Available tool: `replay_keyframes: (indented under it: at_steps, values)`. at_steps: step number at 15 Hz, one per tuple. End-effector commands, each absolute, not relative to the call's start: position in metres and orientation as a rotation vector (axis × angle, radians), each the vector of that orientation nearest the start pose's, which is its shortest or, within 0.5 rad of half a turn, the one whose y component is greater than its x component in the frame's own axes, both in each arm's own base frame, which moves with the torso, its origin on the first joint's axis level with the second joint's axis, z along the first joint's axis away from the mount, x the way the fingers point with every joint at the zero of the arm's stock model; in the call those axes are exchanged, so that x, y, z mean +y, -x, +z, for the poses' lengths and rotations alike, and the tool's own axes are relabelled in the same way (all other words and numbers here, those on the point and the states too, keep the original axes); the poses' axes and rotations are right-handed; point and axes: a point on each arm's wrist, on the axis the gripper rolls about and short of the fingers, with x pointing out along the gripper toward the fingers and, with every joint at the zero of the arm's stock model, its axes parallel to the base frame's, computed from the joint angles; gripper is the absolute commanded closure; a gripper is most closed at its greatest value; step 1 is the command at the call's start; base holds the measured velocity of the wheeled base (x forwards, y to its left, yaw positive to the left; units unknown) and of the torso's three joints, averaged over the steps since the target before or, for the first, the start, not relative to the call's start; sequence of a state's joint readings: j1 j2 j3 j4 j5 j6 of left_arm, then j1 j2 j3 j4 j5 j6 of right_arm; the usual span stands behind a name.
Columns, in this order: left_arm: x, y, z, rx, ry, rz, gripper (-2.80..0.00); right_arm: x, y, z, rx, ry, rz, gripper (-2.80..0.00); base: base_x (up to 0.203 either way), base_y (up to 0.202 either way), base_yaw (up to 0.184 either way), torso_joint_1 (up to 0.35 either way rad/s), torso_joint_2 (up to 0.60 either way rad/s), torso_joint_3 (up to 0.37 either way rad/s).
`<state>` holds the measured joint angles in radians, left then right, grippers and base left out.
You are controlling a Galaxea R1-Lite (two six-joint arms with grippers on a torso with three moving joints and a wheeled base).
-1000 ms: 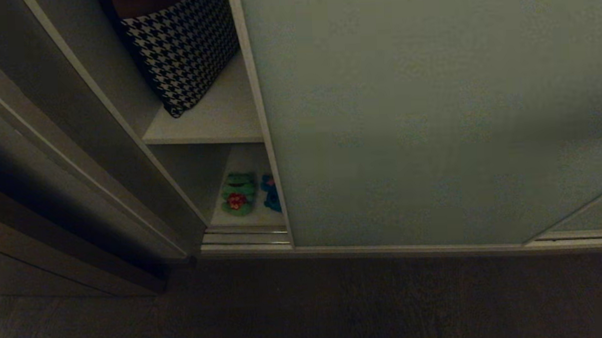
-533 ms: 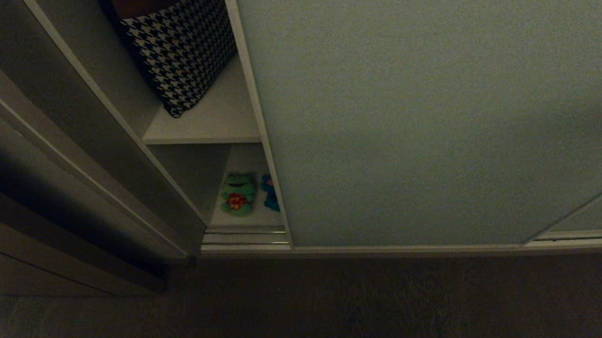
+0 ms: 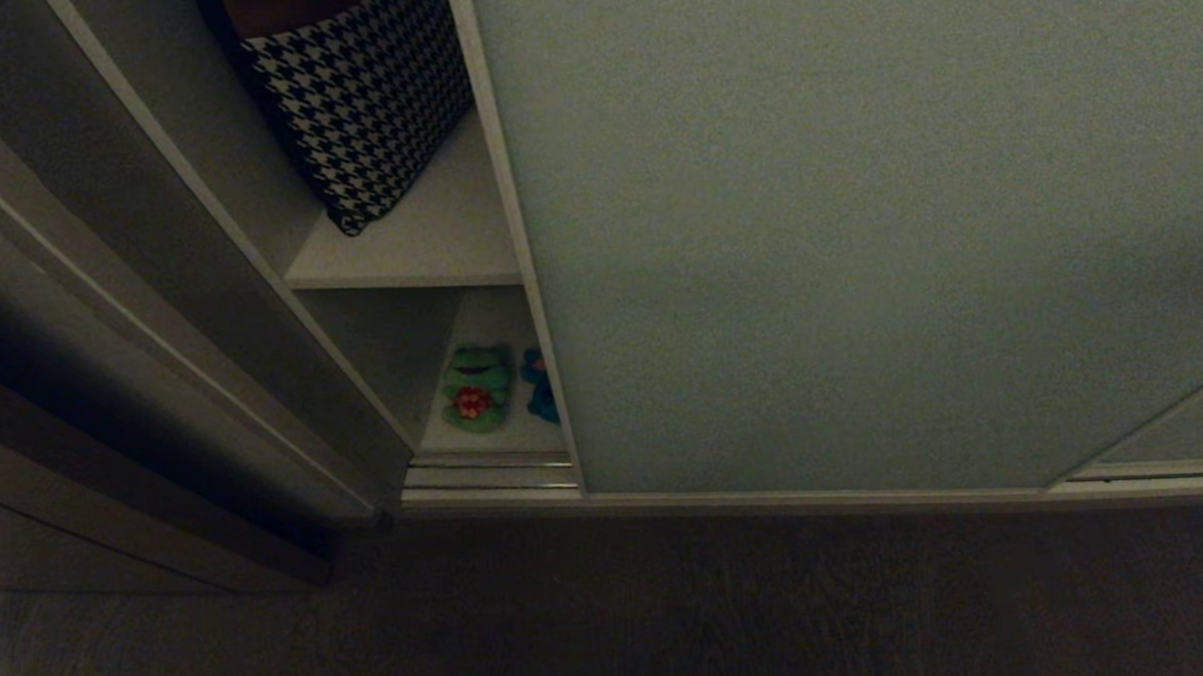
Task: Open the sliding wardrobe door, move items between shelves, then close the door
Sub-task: Close the door
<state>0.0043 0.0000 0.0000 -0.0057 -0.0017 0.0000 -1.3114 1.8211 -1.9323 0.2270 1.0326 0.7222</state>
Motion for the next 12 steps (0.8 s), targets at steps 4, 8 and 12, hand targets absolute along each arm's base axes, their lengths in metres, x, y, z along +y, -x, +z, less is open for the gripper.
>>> replay_keyframes:
  at_steps: [4, 8, 12]
  values:
    - [0.000, 0.023, 0.076, -0.005, 0.000, 0.003, 0.00, -0.325, -0.139, 0.356, -0.003, -0.851, -0.196, 0.00, 0.000, 0.000, 0.000, 0.000, 0.00, 0.000]
    - [0.000, 0.023, 0.076, -0.005, 0.000, 0.003, 0.00, -0.335, -0.160, 0.343, 0.011, -0.847, -0.162, 0.00, 0.000, 0.000, 0.000, 0.000, 0.00, 0.000]
    - [0.000, 0.023, 0.076, -0.005, 0.000, 0.003, 0.00, -0.346, -0.178, 0.330, 0.009, -0.835, -0.162, 0.00, 0.000, 0.000, 0.000, 0.000, 0.00, 0.000]
